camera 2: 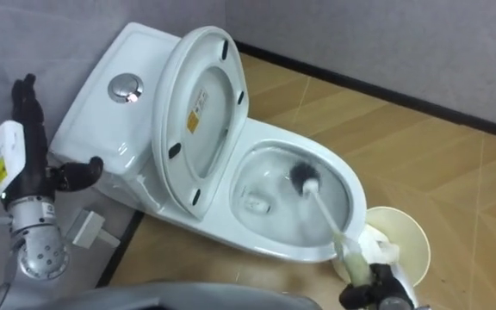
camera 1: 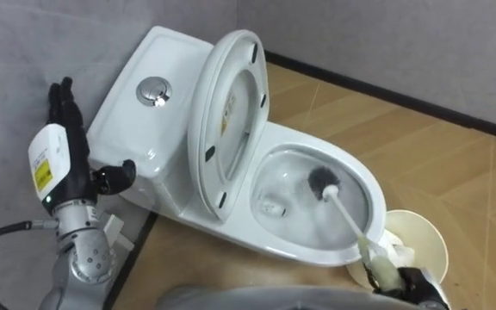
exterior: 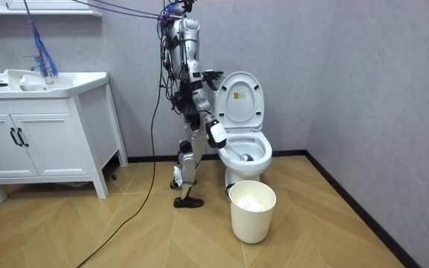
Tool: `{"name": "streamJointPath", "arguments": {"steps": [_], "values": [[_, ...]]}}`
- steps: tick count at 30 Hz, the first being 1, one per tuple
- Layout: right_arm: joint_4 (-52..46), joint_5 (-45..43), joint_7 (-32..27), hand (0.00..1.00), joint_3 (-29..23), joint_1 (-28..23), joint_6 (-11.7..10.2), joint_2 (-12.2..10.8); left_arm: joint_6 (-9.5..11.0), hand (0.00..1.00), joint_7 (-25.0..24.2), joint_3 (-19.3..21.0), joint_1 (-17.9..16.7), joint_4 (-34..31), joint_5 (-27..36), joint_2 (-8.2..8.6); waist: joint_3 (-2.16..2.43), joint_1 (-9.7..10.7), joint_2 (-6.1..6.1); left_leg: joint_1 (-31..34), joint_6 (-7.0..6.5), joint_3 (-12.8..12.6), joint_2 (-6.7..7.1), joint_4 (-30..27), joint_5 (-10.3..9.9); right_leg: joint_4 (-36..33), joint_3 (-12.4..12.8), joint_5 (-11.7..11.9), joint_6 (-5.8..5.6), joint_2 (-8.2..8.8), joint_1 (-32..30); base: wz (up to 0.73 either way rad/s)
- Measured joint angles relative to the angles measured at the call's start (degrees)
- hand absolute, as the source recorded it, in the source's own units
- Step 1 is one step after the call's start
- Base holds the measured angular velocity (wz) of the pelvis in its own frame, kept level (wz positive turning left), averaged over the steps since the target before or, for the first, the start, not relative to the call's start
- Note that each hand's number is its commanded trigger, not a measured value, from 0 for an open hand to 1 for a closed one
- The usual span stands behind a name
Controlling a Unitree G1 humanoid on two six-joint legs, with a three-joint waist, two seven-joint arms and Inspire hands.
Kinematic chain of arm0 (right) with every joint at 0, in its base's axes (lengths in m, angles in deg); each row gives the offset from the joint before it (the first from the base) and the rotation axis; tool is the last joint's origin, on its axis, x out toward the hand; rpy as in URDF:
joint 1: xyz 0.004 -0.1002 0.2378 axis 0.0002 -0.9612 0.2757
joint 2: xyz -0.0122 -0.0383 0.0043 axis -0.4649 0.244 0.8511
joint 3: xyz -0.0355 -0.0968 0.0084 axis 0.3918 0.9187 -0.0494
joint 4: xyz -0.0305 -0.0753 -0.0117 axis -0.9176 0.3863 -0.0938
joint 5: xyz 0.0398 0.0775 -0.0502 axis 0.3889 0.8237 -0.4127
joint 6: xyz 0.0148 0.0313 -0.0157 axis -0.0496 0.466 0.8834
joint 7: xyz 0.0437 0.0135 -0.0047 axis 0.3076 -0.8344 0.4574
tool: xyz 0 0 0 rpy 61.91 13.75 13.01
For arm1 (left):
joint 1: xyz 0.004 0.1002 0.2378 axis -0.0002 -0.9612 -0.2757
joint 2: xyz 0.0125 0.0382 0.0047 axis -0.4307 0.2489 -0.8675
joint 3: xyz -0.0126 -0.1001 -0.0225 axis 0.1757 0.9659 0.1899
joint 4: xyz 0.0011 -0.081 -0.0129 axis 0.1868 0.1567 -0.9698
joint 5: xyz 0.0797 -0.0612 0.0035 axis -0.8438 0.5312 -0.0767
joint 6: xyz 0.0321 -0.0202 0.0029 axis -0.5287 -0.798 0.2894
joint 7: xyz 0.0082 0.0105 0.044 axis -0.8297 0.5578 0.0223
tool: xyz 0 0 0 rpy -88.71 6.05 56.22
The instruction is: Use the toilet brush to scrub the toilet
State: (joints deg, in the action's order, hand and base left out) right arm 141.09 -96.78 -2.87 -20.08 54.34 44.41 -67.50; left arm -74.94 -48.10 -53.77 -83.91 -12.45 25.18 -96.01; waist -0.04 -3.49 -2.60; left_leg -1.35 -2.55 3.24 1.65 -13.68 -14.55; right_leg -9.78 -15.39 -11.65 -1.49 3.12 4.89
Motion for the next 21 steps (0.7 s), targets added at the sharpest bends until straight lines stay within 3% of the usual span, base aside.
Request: {"name": "streamJointPath", "arguments": {"steps": [7, 12, 21], "values": [[0.54, -5.61, 0.06, 1.00, 0.08, 0.94, 1.05, 0.01, -0.04, 0.00, -0.65, -5.52, 0.98, 0.05, 0.50, -0.13, -0.15, 0.98, -0.22, 0.12, -0.01, -0.95, -0.12, 0.11, 0.08, 0.00, 0.82, 0.02, 0.04, -0.10, -0.32, -0.08], [-3.15, -13.85, 0.72, 1.00, 0.46, 0.98, 1.19, 0.29, -0.13, 0.00, -2.46, -9.09, 0.56, 0.46, 0.09, -1.29, -0.15, 1.52, -0.28, -0.25, 0.00, -1.71, -0.14, 0.30, 0.08, -0.01, 1.30, 0.07, 0.12, -0.26, -0.25, -0.04], [-6.47, -23.96, 0.17, 1.00, 2.54, 1.62, 1.68, 0.45, -0.36, 0.00, -7.28, -9.49, 1.53, 6.62, -0.13, -2.57, -0.12, 1.25, -0.50, 1.31, 0.00, -2.17, -0.62, -0.12, 0.09, -0.64, 1.70, 0.22, 0.20, -0.17, -2.11, -0.02]]}}
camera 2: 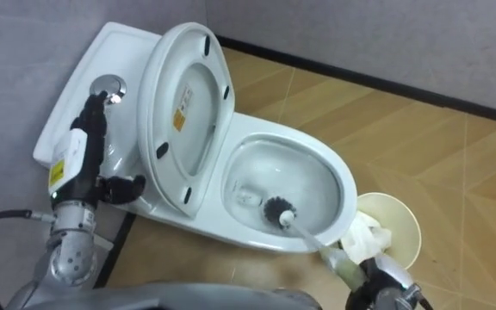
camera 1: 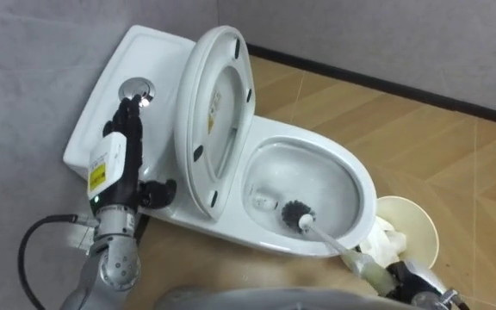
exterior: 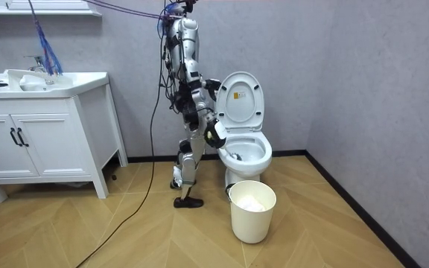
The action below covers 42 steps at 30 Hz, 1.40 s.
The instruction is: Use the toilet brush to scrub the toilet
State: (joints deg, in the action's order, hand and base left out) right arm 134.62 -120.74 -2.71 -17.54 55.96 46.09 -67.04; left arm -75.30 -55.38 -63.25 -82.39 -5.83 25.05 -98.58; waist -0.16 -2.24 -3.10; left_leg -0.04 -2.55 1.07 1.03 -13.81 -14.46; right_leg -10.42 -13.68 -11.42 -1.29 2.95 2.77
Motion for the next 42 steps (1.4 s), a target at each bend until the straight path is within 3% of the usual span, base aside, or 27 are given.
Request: {"name": "streamJointPath", "arguments": {"steps": [5, 8, 13, 15, 18, 20, 21, 23, 29, 33, 35, 42], "values": [[-0.15, -2.13, -0.55, 1.00, 0.67, 2.09, -0.01, 0.13, 0.08, 0.00, -1.80, 0.12, 2.30, 0.15, -0.99, -0.22, 0.00, -0.92, -0.04, 2.90, 0.00, 0.02, -0.12, -1.57, 0.01, -0.91, -0.56, 0.11, 0.18, 0.07, -2.48, 0.02], [0.15, -2.12, -1.52, 1.00, 0.87, 3.95, -0.09, 1.20, 2.26, 0.00, -1.96, -0.34, 5.24, 4.17, -2.28, -0.90, -0.09, -2.63, 0.31, 5.01, 0.06, 0.02, -0.18, -2.28, 0.22, -2.48, -0.57, 0.16, 0.28, 0.25, -5.07, 0.00], [0.26, -1.91, -2.80, 1.00, 2.82, 9.94, -0.07, 3.61, 4.16, 0.00, -1.26, -1.84, 9.90, 8.49, -2.21, -1.93, -0.94, -3.12, 1.51, 10.66, 0.05, 0.15, -0.27, -6.05, 0.23, -5.56, -0.87, 0.25, 0.57, 0.57, -10.08, 0.02], [0.27, -2.19, -3.95, 1.00, 4.29, 12.69, -0.31, 4.70, 5.35, 0.00, -0.43, -2.64, 12.72, 10.98, -2.51, -2.44, -0.80, -3.40, 2.23, 14.01, 0.05, 0.70, -0.22, -7.65, 0.23, -7.44, -1.29, 0.23, 0.69, 0.77, -13.18, 0.09], [0.07, -4.63, -5.45, 1.00, 5.55, 16.09, -0.60, 5.49, 5.47, 0.00, 0.66, -3.89, 16.05, 12.62, -3.56, -3.33, -0.92, -4.62, 2.24, 17.79, 0.10, 0.80, -0.07, -8.58, 0.84, -9.99, -1.28, 0.37, 1.16, 1.28, -17.62, -0.05], [0.09, -4.61, -6.59, 1.00, 6.21, 18.20, -0.59, 5.50, 5.47, 0.00, 1.83, -4.57, 18.04, 13.17, -3.63, -3.33, -1.25, -5.32, 2.41, 20.49, 0.18, 0.71, -0.13, -10.15, 0.91, -11.68, -1.36, 0.34, 1.49, 1.45, -20.47, 0.00], [0.07, -4.66, -7.54, 1.00, 6.57, 19.73, -0.60, 5.54, 5.48, 0.00, 2.55, -4.93, 19.24, 13.25, -3.62, -3.34, -1.63, -5.53, 2.83, 22.45, 0.22, 0.75, -0.17, -11.33, 0.94, -12.38, -1.64, 0.48, 1.73, 1.48, -22.10, 0.00], [-0.27, -5.58, -8.83, 1.00, 7.91, 21.42, -0.45, 5.64, 5.48, 0.00, 3.90, -5.92, 20.78, 13.58, -3.76, -3.55, -1.74, -6.18, 3.07, 25.02, 0.21, 0.79, -0.11, -11.91, 1.44, -13.84, -1.86, 0.50, 2.00, 1.96, -25.09, 0.00], [-0.43, -6.13, -11.62, 1.00, 13.28, 25.44, 2.90, 8.58, 5.44, 0.00, 10.57, -9.79, 24.36, 13.82, -3.91, -5.76, -2.32, -7.84, 4.33, 33.55, 0.54, 0.69, 0.22, -13.71, 2.68, -17.42, -2.10, 0.65, 2.97, 2.83, -34.08, 0.01], [-2.74, -5.00, -12.90, 1.00, 15.58, 26.63, 5.96, 9.85, 4.28, 0.00, 14.24, -10.61, 25.15, 12.59, -4.38, -5.89, -2.16, -8.20, 5.74, 38.13, 0.88, 0.62, 0.74, -13.84, 3.68, -18.80, -2.16, 0.56, 3.65, 3.24, -39.36, 0.03], [-2.74, -5.11, -13.60, 1.00, 16.20, 26.94, 7.09, 9.88, 3.47, 0.00, 15.73, -11.07, 25.16, 12.19, -4.86, -5.93, -2.17, -8.34, 5.98, 39.40, 1.08, 0.51, 0.86, -13.82, 3.87, -19.71, -2.24, 0.23, 4.06, 3.91, -41.05, 0.00], [-6.76, -6.54, -14.46, 1.00, 18.69, 27.55, 10.93, 10.28, 1.13, 0.00, 20.44, -12.06, 25.42, 12.12, -6.41, -6.14, -2.29, -9.11, 6.59, 42.26, 1.77, 0.48, 0.53, -14.39, 4.31, -20.32, -1.99, -0.30, 4.83, 3.54, -44.14, 0.00]]}}
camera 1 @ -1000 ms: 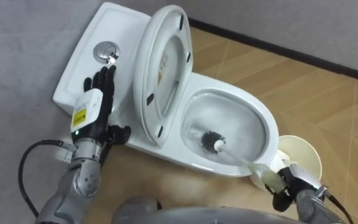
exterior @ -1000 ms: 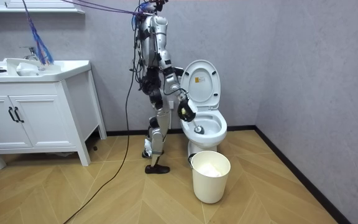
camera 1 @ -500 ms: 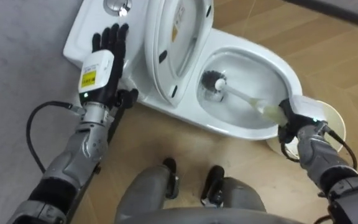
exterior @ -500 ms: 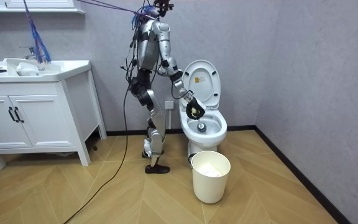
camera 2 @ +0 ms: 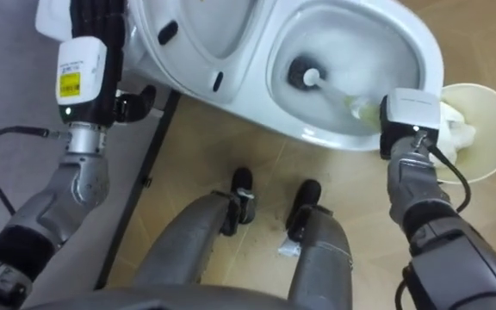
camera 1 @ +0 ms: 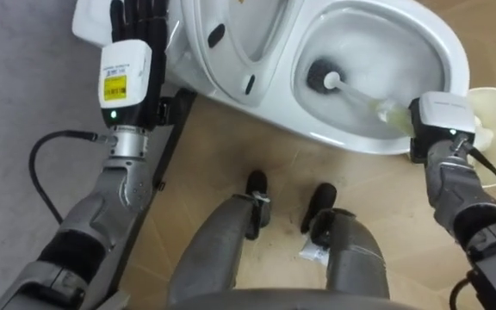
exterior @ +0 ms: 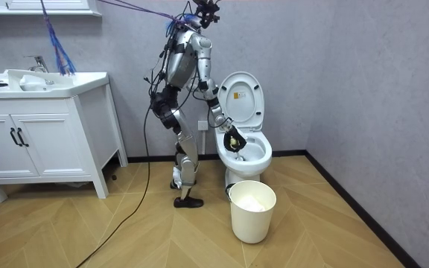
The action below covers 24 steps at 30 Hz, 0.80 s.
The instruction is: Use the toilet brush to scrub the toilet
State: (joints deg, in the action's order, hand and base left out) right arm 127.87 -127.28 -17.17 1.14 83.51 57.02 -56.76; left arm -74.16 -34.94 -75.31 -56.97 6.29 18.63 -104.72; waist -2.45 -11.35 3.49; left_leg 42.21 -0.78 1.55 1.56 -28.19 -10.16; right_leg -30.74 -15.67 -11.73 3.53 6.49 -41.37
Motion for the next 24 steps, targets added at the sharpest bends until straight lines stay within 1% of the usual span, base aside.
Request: {"name": "streamJointPath", "arguments": {"steps": [1, 3, 5, 6, 8, 9, 12, 13, 15, 16, 17, 19, 20, 22, 24], "values": [[-1.36, 0.05, 0.05, 1.00, 1.30, -0.16, 0.77, 0.68, -1.07, 0.00, 0.49, -0.70, -0.02, -0.37, 0.08, -0.34, 0.00, -0.05, 0.00, 0.11, 0.04, 0.00, -0.03, 0.02, 0.02, 0.01, 0.06, -0.05, 0.08, -0.05, -0.17, 0.00], [-4.05, 0.04, 0.81, 1.00, 3.25, -0.46, 2.10, 2.22, -2.09, 0.00, 0.70, -1.23, -0.20, -1.07, 0.07, -0.85, -0.02, -0.19, -0.04, 0.27, 0.12, 0.00, -0.08, 0.08, 0.07, 0.11, 0.14, -0.09, 0.15, -0.14, -0.34, 0.00], [-4.92, -0.06, 1.37, 1.00, 3.34, -0.44, 2.26, 2.67, -2.21, 0.00, 0.70, -1.48, -0.24, -1.29, 0.09, -1.34, -0.04, -0.20, -0.11, 0.32, 0.14, -0.01, -0.11, 0.10, 0.09, 0.17, 0.23, -0.10, 0.17, -0.21, -0.39, 0.00], [-4.94, 0.21, 1.38, 1.00, 3.80, -0.39, 2.26, 3.50, -2.35, 0.00, 0.70, -1.92, -0.22, -1.54, 0.48, -1.73, -0.05, -0.19, -0.14, 0.32, 0.15, 0.00, -0.11, 0.08, 0.09, 0.19, 0.22, -0.10, 0.17, -0.20, -0.42, 0.00], [-4.95, 0.63, 1.21, 1.00, 4.33, -0.37, 2.24, 4.13, -2.66, 0.00, 0.71, -2.33, -0.21, -1.96, 1.01, -1.90, -0.05, -0.20, -0.14, 0.44, 0.14, -0.20, -0.08, -0.12, 0.09, -0.09, 0.23, -0.10, 0.17, -0.05, -0.58, 0.00], [-4.90, 1.46, 1.04, 1.00, 4.65, -0.06, 2.21, 4.54, -3.50, 0.00, 0.74, -2.80, -0.22, -2.62, 1.29, -2.06, -0.07, -0.20, -0.18, 0.71, 0.12, -1.00, -0.22, -0.28, 0.10, -0.45, 0.43, -0.11, 0.16, 0.05, -0.98, 0.00], [-4.48, 4.58, 0.55, 1.00, 4.56, 0.86, 1.98, 4.61, -3.60, 0.00, 0.78, -2.92, -0.01, -3.37, 2.24, -2.53, -0.17, 0.01, -0.44, 1.80, 0.10, -1.31, -0.16, -1.38, 0.11, -1.62, 0.67, -0.19, 0.16, 0.40, -2.11, -0.01], [-4.49, 4.94, 0.32, 1.00, 4.41, 1.00, 1.59, 4.57, -3.64, 0.00, 0.77, -2.85, 0.30, -3.58, 2.24, -2.76, -0.19, 0.16, -0.71, 2.31, 0.10, -1.33, 0.00, -1.83, 0.11, -2.42, 0.89, -0.39, 0.17, 0.61, -2.83, 0.03], [-4.57, 4.90, -0.97, 1.00, 3.30, 1.27, 0.82, 4.53, -3.73, 0.00, 0.77, -2.75, 1.07, -3.84, 2.21, -3.19, -0.50, 0.35, -1.26, 3.45, 0.10, -1.56, 0.13, -2.96, 0.11, -3.92, 1.02, -0.74, 0.34, 1.08, -4.13, 0.02], [-4.70, 4.77, -1.21, 1.00, 2.98, 1.26, 0.68, 4.47, -3.73, 0.00, 0.79, -2.75, 1.14, -3.86, 2.21, -3.42, -0.55, 0.43, -1.55, 3.69, 0.10, -1.81, 0.13, -3.24, 0.11, -4.38, 1.16, -1.01, 0.37, 1.29, -4.52, 0.00], [-5.54, 4.37, -1.36, 1.00, 2.61, 1.28, 0.63, 4.35, -3.73, 0.00, 1.11, -2.67, 1.14, -3.85, 2.15, -3.96, -0.52, 0.50, -2.10, 4.22, 0.09, -2.91, 0.12, -3.63, 0.11, -5.07, 1.50, -1.27, 0.42, 1.55, -5.36, -0.06], [-7.92, 2.81, -1.35, 1.00, 2.20, 1.27, 0.92, 4.30, -4.00, 0.00, 1.23, -2.43, 1.13, -3.75, 2.03, -4.04, -0.52, 0.71, -2.34, 4.29, 0.08, -3.08, 0.06, -3.65, 0.11, -5.16, 1.54, -1.18, 0.54, 1.56, -5.65, -0.06], [-9.93, 0.86, -1.21, 1.00, 1.79, 1.11, 1.10, 3.90, -4.42, 0.00, 1.16, -2.29, 0.91, -3.71, 2.03, -4.08, -0.42, 0.90, -2.49, 4.16, 0.04, -3.09, 0.01, -3.73, 0.13, -5.30, 1.62, -1.14, 0.61, 1.48, -5.60, -0.04], [-15.78, -2.37, -0.38, 1.00, 1.45, -0.16, 2.59, 4.07, -4.88, 0.00, 1.02, -2.03, 0.38, -3.93, 1.98, -4.08, -0.40, 0.94, -2.72, 4.16, 0.04, -3.09, -0.10, -4.25, 0.13, -5.58, 1.78, -1.11, 0.71, 1.35, -5.58, -0.05], [-25.85, -7.22, 2.31, 1.00, 0.92, -2.52, 5.25, 4.16, -5.60, 0.00, 1.26, -1.46, -1.43, -5.34, 2.14, -4.11, -0.31, 1.64, -2.79, 4.02, 0.05, -3.12, -0.26, -4.21, 0.13, -5.72, 1.78, -1.01, 0.88, 1.16, -5.56, -0.02]]}}
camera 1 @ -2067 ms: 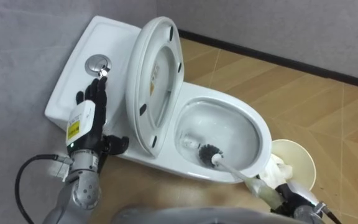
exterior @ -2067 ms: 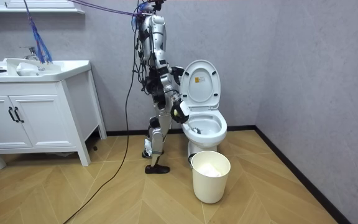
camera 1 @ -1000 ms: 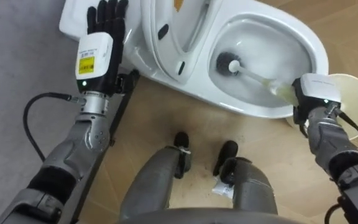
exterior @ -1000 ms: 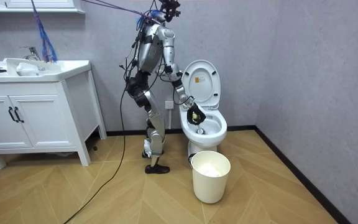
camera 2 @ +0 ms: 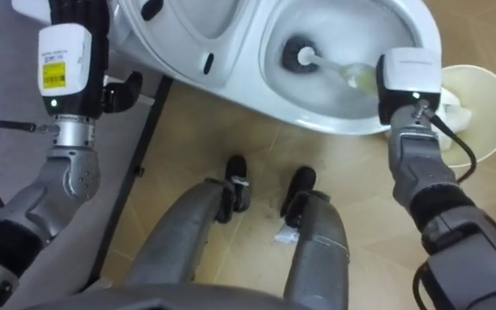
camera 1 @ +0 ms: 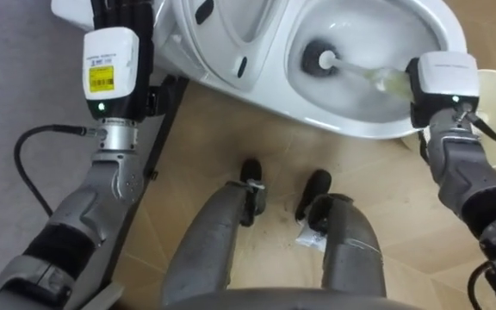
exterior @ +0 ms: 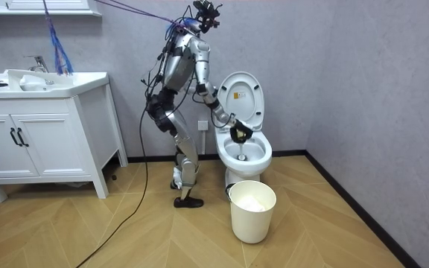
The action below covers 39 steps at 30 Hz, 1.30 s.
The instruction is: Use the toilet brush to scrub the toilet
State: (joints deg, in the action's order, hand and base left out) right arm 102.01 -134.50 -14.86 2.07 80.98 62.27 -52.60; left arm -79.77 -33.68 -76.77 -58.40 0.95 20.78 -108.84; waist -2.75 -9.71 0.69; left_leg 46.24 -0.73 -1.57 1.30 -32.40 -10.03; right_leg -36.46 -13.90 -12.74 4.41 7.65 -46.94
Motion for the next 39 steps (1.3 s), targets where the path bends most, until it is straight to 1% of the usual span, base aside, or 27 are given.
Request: {"name": "streamJointPath", "arguments": {"steps": [2, 3, 4, 5, 6, 7, 8, 10, 11, 13, 15, 16, 18, 19, 20, 22, 23, 24, 26, 27, 28, 30, 31, 33, 36, 37, 39], "values": [[-7.61, -2.61, 2.64, 1.00, -0.05, -2.30, 1.93, 0.02, -0.07, 0.00, -0.05, 0.40, -0.63, -0.13, 0.12, -0.05, 0.03, 0.01, 0.00, 0.04, 0.09, -0.01, -0.47, -0.38, -0.06, 0.13, -0.03, 0.17, 0.30, -0.52, 0.21, -0.06], [-12.54, -3.90, 4.39, 1.00, -0.05, -4.02, 3.00, 0.05, 0.00, 0.00, 0.07, 0.45, -1.58, -0.70, 0.78, -0.49, 0.17, -0.04, -0.09, 0.11, 0.25, 0.04, -0.94, -0.30, -0.15, 0.84, -0.07, 0.62, 0.64, -1.12, 0.31, -0.13], [-14.68, -4.20, 5.09, 1.00, -0.11, -4.92, 3.37, 0.08, 0.05, 0.00, 0.16, 0.48, -2.20, -1.20, 1.25, -0.68, 0.22, -0.01, -0.09, 0.11, 0.41, 0.04, -1.18, -0.29, -0.25, 1.13, 0.03, 0.83, 0.70, -1.48, 0.38, -0.19], [-18.26, -4.38, 6.24, 1.00, -0.16, -6.98, 4.23, 0.11, 0.14, 0.00, 0.48, 0.56, -3.49, -1.56, 1.48, -0.72, 0.55, -0.08, 0.01, 0.11, 0.64, 0.03, -1.89, -0.26, -0.39, 2.12, 0.13, 1.45, 0.86, -2.38, 0.71, -0.24], [-21.25, -4.37, 7.21, 1.00, -0.16, -9.25, 4.89, 0.10, 0.25, 0.00, 0.88, 0.60, -4.98, -2.07, 2.39, -0.71, 1.16, -0.25, 0.12, 0.13, 0.94, 0.02, -2.60, -0.09, -0.57, 3.08, -0.05, 2.02, 1.15, -3.17, 1.23, -0.27], [-22.53, -4.38, 7.76, 1.00, -0.14, -10.30, 5.24, 0.10, 0.27, 0.00, 1.10, 0.67, -5.68, -2.25, 2.61, -0.71, 1.31, -0.39, 0.26, 0.08, 1.08, 0.08, -2.91, -0.14, -0.66, 3.58, -0.14, 2.28, 1.27, -3.56, 1.60, -0.23], [-24.11, -4.61, 8.45, 1.00, -0.13, -11.79, 5.47, 0.04, 0.44, 0.00, 1.24, 0.71, -6.64, -2.36, 3.32, -0.76, 1.55, -0.46, 0.61, 0.01, 1.26, 0.24, -3.63, -0.26, -0.76, 4.61, -0.44, 2.80, 1.52, -4.33, 2.36, -0.10], [-25.30, -6.45, 9.29, 1.00, -0.18, -13.30, 5.70, 0.07, 0.40, 0.00, 1.17, 0.81, -7.72, -2.49, 3.39, -0.75, 1.75, -0.58, 0.95, -0.06, 1.57, 0.85, -3.84, -0.29, -0.69, 4.93, -0.84, 2.95, 1.69, -4.67, 2.81, 0.06], [-25.64, -7.04, 9.72, 1.00, -0.18, -13.67, 5.70, 0.28, 0.40, 0.00, 1.13, 0.80, -8.49, -2.55, 3.38, -0.76, 1.97, -0.61, 1.34, -0.05, 1.79, 1.37, -3.81, -0.35, -0.57, 4.92, -1.34, 2.90, 1.84, -4.65, 2.92, 0.18], [-25.62, -7.10, 10.07, 1.00, -0.38, -13.63, 5.71, 0.64, 0.40, 0.00, 1.02, 0.77, -9.18, -2.46, 3.76, -0.76, 2.03, -0.80, 1.72, -0.05, 2.11, 1.91, -3.69, -0.28, -0.30, 4.71, -1.87, 2.77, 2.10, -4.53, 3.04, 0.17], [-24.33, -7.07, 10.09, 1.00, -0.37, -13.42, 5.70, 1.68, 0.33, 0.00, 0.28, 0.27, -9.56, -1.56, 7.52, -0.73, 1.97, -1.09, 1.79, -0.32, 2.34, 2.21, -3.63, -0.35, -0.15, 4.39, -2.50, 2.28, 2.50, -4.18, 3.27, 0.13], [-23.56, -7.02, 10.09, 1.00, -0.36, -13.24, 5.64, 1.77, 0.33, 0.00, -0.03, 0.27, -9.56, -1.14, 8.25, -0.73, 1.93, -1.08, 1.82, -0.40, 2.40, 2.33, -3.61, -0.36, -0.12, 4.26, -2.64, 2.13, 2.58, -4.12, 3.44, 0.17], [-20.47, -5.41, 9.67, 1.00, -0.21, -12.32, 4.83, 2.50, 0.01, 0.00, -1.18, 0.27, -9.54, -0.53, 9.89, -0.81, 1.74, -1.14, 1.86, -0.46, 2.53, 2.64, -3.54, -0.42, -0.05, 3.72, -3.28, 1.51, 2.78, -3.77, 3.69, 0.16], [-17.76, -3.96, 9.13, 1.00, -0.16, -11.02, 4.10, 3.01, -0.15, 0.00, -1.33, 0.27, -9.41, 0.01, 10.66, -0.87, 1.33, -1.42, 1.69, -0.47, 2.60, 2.69, -3.52, -0.46, -0.03, 3.41, -3.34, 1.13, 2.72, -3.66, 3.61, 0.09], [-14.74, -1.09, 8.15, 1.00, -0.05, -9.06, 3.22, 3.49, -0.14, 0.00, -1.50, 0.25, -9.17, 0.35, 12.04, -1.18, 0.72, -1.44, 1.59, -0.36, 2.69, 2.77, -3.50, -0.50, 0.02, 3.11, -3.39, 0.84, 2.57, -3.60, 3.43, 0.07], [-9.11, 2.53, 6.79, 1.00, 0.66, -5.28, 1.41, 4.31, -0.24, 0.00, -1.83, 0.22, -8.84, 1.09, 12.56, -1.93, 0.25, -1.37, 0.96, 0.46, 2.77, 2.80, -3.27, -1.28, 0.06, 1.68, -3.42, 0.36, 2.91, -3.17, 2.20, 0.09], [-4.84, 5.77, 5.72, 1.00, 1.05, -2.80, 0.03, 4.95, -0.26, 0.00, -2.47, 0.16, -8.43, 1.23, 12.55, -2.40, -0.11, -1.26, 0.38, 1.13, 2.90, 3.10, -2.71, -1.51, 0.18, 0.40, -3.47, -0.03, 3.32, -2.54, 1.21, 0.17], [-2.70, 7.71, 5.40, 1.00, 1.02, -1.55, -0.70, 5.11, -0.26, 0.00, -2.71, 0.12, -8.11, 1.26, 12.53, -2.54, -0.24, -1.20, 0.19, 1.51, 2.94, 3.30, -2.56, -1.83, 0.25, 0.00, -3.48, -0.10, 3.33, -2.39, 0.75, 0.19], [6.39, 17.16, 4.25, 1.00, 1.98, 4.05, -3.62, 5.02, -0.26, 0.00, -3.76, 0.12, -6.43, 1.67, 12.56, -2.91, -0.88, -1.38, -0.83, 3.24, 2.88, 3.09, -2.48, -3.14, 0.32, -1.10, -3.87, -0.30, 3.53, -1.90, -0.79, 0.14], [10.28, 21.54, 3.76, 1.00, 2.09, 6.09, -5.13, 4.99, -0.26, 0.00, -3.79, 0.11, -5.38, 1.82, 12.51, -3.04, -1.16, -1.35, -1.27, 4.13, 2.82, 3.12, -2.22, -3.69, 0.34, -1.87, -3.86, -0.65, 3.35, -1.59, -1.59, 0.17], [11.88, 23.56, 3.62, 1.00, 2.06, 6.95, -5.73, 4.98, -0.26, 0.00, -3.80, 0.10, -4.93, 1.90, 12.55, -3.07, -1.25, -1.22, -1.44, 4.55, 2.73, 3.15, -2.03, -3.92, 0.39, -2.18, -3.86, -0.83, 3.24, -1.45, -1.95, 0.22], [17.45, 32.50, 2.94, 1.00, 1.87, 10.15, -7.77, 4.98, -0.42, 0.00, -4.22, -0.19, -3.27, 2.10, 12.44, -3.17, -1.73, -1.01, -2.35, 5.48, 2.39, 2.67, -1.32, -4.23, 0.59, -3.45, -3.96, -1.30, 3.01, -0.23, -3.22, 0.14], [18.87, 34.38, 2.94, 1.00, 1.84, 10.87, -8.21, 4.98, -0.57, 0.00, -4.61, -0.30, -2.98, 2.10, 12.43, -3.14, -1.78, -0.93, -2.44, 5.71, 2.25, 2.43, -1.25, -4.38, 0.68, -3.59, -3.96, -1.35, 2.94, -0.06, -3.38, 0.11], [22.25, 37.66, 2.91, 1.00, 0.54, 12.37, -8.77, 4.52, -1.48, 0.00, -6.70, -0.58, -2.61, 2.21, 11.95, -3.10, -1.77, 0.12, -2.49, 6.13, 1.95, 2.59, -0.25, -4.56, 0.85, -4.46, -3.95, -1.84, 2.25, 0.99, -3.77, 0.17], [24.04, 37.85, 2.88, 1.00, -1.90, 12.54, -9.00, 3.73, -2.80, 0.00, -8.73, -0.55, -2.02, 2.22, 11.45, -2.45, -1.72, -0.02, -2.57, 6.11, 1.70, 1.91, -0.05, -4.65, 0.99, -4.44, -3.60, -1.80, 1.86, 1.39, -3.74, 0.03], [24.23, 38.13, 2.86, 1.00, -2.33, 12.34, -9.04, 3.36, -3.27, 0.00, -9.18, -0.51, -1.94, 2.18, 10.07, -2.08, -1.72, -0.01, -2.56, 6.05, 1.62, 1.83, -0.07, -4.69, 1.04, -4.43, -3.53, -1.72, 1.69, 1.53, -3.65, 0.00], [24.18, 38.23, 2.51, 1.00, -2.50, 11.69, -8.88, 2.04, -3.78, 0.00, -10.18, -0.56, -1.95, 2.18, 8.52, -1.97, -1.69, 0.12, -2.52, 5.92, 1.60, 1.84, 0.18, -5.08, 1.03, -4.32, -3.55, -1.66, 1.52, 1.54, -3.29, 0.00]]}}
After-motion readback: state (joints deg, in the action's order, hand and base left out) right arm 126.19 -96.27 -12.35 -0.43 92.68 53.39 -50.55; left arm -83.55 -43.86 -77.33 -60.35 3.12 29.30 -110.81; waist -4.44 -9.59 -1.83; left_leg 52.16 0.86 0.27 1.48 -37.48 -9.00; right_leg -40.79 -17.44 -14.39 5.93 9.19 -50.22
